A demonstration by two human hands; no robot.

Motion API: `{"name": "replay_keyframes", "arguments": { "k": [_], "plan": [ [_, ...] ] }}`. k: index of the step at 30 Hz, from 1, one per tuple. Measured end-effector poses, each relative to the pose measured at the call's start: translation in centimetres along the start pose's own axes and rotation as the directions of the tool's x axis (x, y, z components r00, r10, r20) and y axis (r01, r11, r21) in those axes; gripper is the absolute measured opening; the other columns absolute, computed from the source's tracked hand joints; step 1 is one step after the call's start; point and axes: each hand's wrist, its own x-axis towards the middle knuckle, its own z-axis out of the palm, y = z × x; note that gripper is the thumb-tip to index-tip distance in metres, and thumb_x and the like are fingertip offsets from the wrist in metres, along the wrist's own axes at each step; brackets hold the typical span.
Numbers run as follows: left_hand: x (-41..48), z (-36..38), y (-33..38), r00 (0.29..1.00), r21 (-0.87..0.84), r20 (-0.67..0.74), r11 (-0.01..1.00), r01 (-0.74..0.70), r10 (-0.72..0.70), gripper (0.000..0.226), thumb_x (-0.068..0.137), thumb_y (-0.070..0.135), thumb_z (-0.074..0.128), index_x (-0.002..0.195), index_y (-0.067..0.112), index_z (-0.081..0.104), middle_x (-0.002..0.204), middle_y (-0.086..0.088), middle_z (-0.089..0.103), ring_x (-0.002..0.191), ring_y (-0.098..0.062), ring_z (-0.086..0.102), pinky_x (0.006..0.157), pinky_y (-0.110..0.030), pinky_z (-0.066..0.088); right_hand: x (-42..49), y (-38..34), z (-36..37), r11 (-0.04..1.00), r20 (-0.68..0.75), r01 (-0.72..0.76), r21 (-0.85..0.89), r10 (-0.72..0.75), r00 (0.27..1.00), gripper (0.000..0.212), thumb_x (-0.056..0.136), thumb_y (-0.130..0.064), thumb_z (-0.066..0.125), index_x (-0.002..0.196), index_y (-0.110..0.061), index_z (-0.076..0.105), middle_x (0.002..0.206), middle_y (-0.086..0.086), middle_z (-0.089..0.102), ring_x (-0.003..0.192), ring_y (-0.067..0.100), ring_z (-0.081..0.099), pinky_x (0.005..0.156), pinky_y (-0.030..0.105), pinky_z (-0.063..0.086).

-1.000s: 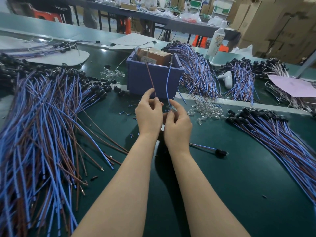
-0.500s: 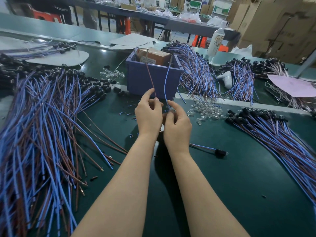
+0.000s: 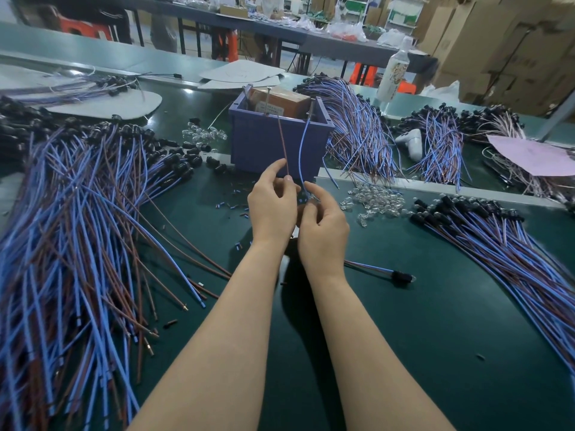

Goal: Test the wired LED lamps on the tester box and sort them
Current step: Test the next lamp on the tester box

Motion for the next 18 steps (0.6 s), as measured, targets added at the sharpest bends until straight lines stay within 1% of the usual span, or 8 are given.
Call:
{"name": "replay_keyframes", "arguments": {
  "k": [3,6,7,9,10,11,14,18],
  "plan": [
    [0.0,0.0,-0.1,1.0,-0.018,-0.009,1.0,0.003,-0.003,0.032,0.095,0.011,0.05,0.127,0.013,0.056,0.072,0.01,0.062,0.072,-0.001,0.059,0.084,-0.042,0.054,0.1,0.1,0.0,1.0,-0.009,0.001,0.005,-0.001,1.0,0.033,0.094,-0.004,0.043,0.12,-0.015,0.061,0.09,-0.001,0.068,0.083,0.017,0.062,0.081,0.026,0.047],
    [-0.2,0.2,-0.2,0.999,-0.046,-0.045,0.999,0.006,-0.008,0.033,0.095,0.012,0.05,0.128,0.012,0.053,0.078,0.002,0.065,0.074,-0.004,0.06,0.085,-0.039,0.053,0.0,0.2,0.1,1.0,-0.024,-0.001,-0.004,0.001,1.0,0.031,0.096,-0.008,0.043,0.122,-0.015,0.057,0.084,0.0,0.069,0.079,0.016,0.062,0.079,0.025,0.047],
    [-0.3,0.2,-0.2,0.998,-0.047,-0.065,0.999,-0.001,-0.002,0.034,0.095,0.012,0.05,0.129,0.011,0.053,0.08,0.001,0.065,0.074,-0.006,0.06,0.085,-0.035,0.053,0.0,0.4,0.1,1.0,-0.034,-0.003,-0.001,0.003,0.999,0.03,0.096,-0.009,0.043,0.122,-0.015,0.056,0.08,-0.003,0.067,0.076,0.013,0.061,0.076,0.02,0.046],
    [-0.6,0.3,-0.3,0.993,-0.027,-0.111,0.999,-0.034,0.031,0.034,0.095,0.012,0.051,0.129,0.01,0.052,0.078,0.003,0.064,0.073,-0.006,0.059,0.081,-0.019,0.049,-0.1,0.5,0.2,1.0,-0.06,-0.001,0.002,0.001,0.998,0.029,0.096,-0.009,0.043,0.122,-0.014,0.056,0.072,-0.013,0.062,0.069,0.003,0.057,0.068,0.008,0.04],
    [-0.7,0.3,-0.3,0.99,-0.012,-0.132,0.998,-0.057,0.055,0.034,0.095,0.012,0.051,0.128,0.009,0.052,0.077,0.004,0.064,0.071,-0.003,0.058,0.075,-0.01,0.045,-0.1,0.6,0.2,1.0,-0.073,-0.002,0.004,0.002,0.997,0.029,0.096,-0.008,0.043,0.122,-0.014,0.056,0.07,-0.016,0.06,0.068,0.0,0.056,0.066,0.005,0.038],
    [-0.8,0.3,-0.3,0.986,-0.001,-0.148,0.997,-0.079,0.078,0.034,0.094,0.012,0.051,0.128,0.009,0.052,0.075,0.005,0.063,0.069,-0.001,0.057,0.071,-0.004,0.041,0.0,0.6,0.2,1.0,-0.084,-0.006,0.007,0.007,0.996,0.029,0.096,-0.008,0.043,0.122,-0.014,0.055,0.068,-0.017,0.059,0.067,0.001,0.055,0.065,0.006,0.037],
    [-1.0,0.3,-0.2,0.977,0.01,-0.175,0.992,-0.125,0.124,0.033,0.093,0.011,0.053,0.126,0.009,0.053,0.071,0.009,0.06,0.066,0.0,0.055,0.069,-0.006,0.04,0.0,0.6,0.2,1.0,-0.104,-0.011,0.007,0.011,0.995,0.029,0.096,-0.009,0.043,0.123,-0.012,0.055,0.067,-0.017,0.058,0.067,0.003,0.055,0.066,0.006,0.036],
    [-1.0,0.2,-0.1,0.979,0.009,-0.18,0.995,-0.099,0.099,0.034,0.093,0.011,0.053,0.128,0.01,0.053,0.075,0.005,0.063,0.067,-0.003,0.056,0.07,-0.006,0.041,-0.1,0.5,0.2,1.0,-0.076,0.001,-0.024,-0.002,0.997,0.03,0.097,-0.009,0.043,0.124,-0.013,0.056,0.073,-0.011,0.062,0.072,0.008,0.056,0.067,0.007,0.037]
  ]
}}
